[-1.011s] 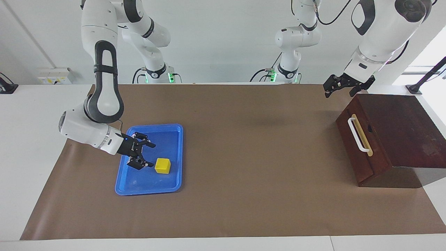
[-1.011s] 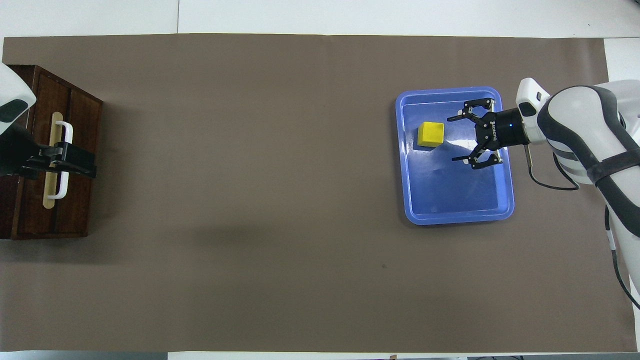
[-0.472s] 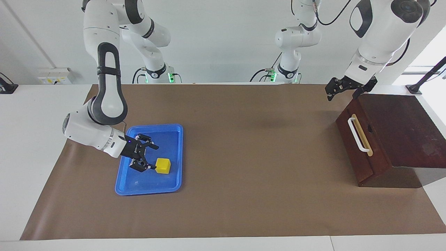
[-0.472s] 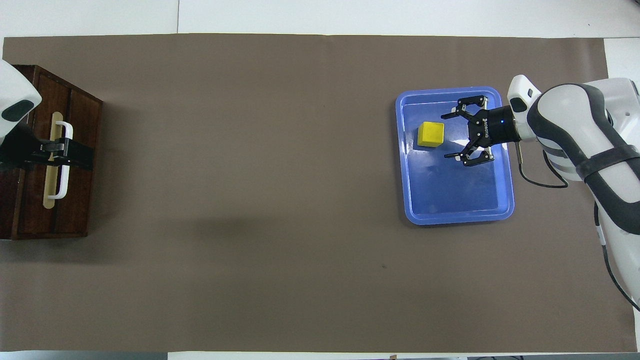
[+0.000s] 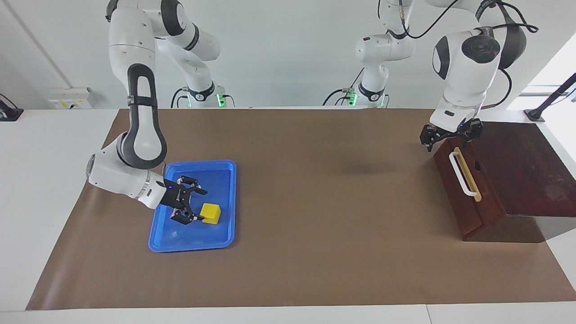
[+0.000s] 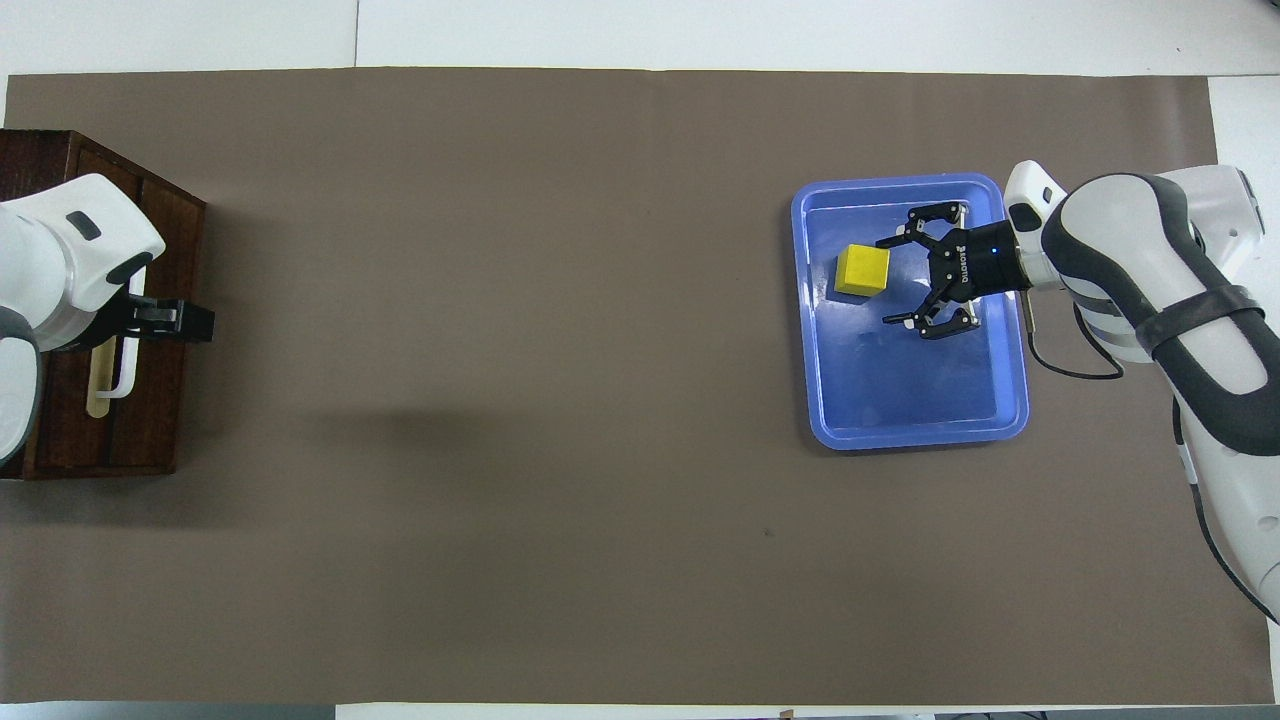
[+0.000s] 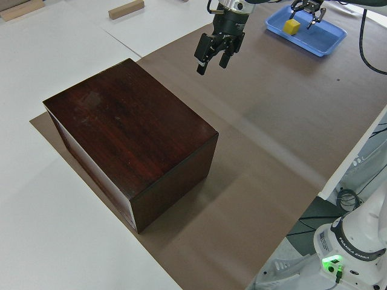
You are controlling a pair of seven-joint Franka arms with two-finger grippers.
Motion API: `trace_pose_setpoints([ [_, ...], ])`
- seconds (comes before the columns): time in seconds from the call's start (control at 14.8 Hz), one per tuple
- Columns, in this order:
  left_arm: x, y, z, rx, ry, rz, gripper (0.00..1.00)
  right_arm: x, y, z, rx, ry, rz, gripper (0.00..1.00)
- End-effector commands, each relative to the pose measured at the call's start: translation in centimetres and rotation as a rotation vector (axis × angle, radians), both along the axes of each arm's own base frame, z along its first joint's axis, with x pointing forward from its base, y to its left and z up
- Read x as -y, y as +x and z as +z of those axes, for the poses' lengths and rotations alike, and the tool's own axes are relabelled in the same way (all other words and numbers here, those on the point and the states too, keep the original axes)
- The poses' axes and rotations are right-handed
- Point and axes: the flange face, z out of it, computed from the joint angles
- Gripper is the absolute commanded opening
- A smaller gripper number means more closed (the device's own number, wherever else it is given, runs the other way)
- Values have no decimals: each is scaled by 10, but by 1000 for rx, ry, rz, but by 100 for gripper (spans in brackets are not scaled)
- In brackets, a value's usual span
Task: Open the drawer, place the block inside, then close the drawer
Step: 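Close the right gripper on the cube while the left gripper pulls the drawer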
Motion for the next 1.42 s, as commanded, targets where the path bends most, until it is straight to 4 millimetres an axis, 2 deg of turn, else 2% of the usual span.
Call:
trace_pose_setpoints([
  [0.0,5,-4,-35,26,81,-63,100,0,-2,-4,20,20,-12,100],
  [0.2,1,6,-67,62,71,6,100,-1,2,-3,74,18,-13,100],
  [0.34,-10,11,-76,68,75,11,100,-1,4,-3,98,18,-26,100],
  [0.61,-27,23,-92,106,82,-8,100,-2,-6,-13,69,48,-61,100],
  [0.74,-42,23,-97,125,71,7,100,-1,-6,-13,76,44,-61,100],
  [0.81,-42,23,-100,132,65,2,100,-1,-6,-13,78,42,-63,100],
  [0.88,-41,22,-103,136,61,2,100,-1,-6,-13,79,41,-63,92],
  [0.94,-43,20,-108,135,57,4,100,0,-5,-12,80,41,-63,76],
  [1.01,-43,19,-111,141,51,4,100,-1,-5,-13,79,42,-65,49],
  [1.08,-41,19,-117,148,44,18,100,0,-5,-12,81,41,-65,30],
  [1.15,-34,19,-120,155,36,36,100,0,-5,-12,80,41,-67,13],
  [1.21,-29,20,-125,160,28,57,100,-1,-5,-12,80,41,-65,0],
  [1.35,-7,21,-123,183,16,87,100,-2,-4,-10,84,42,-63,0],
])
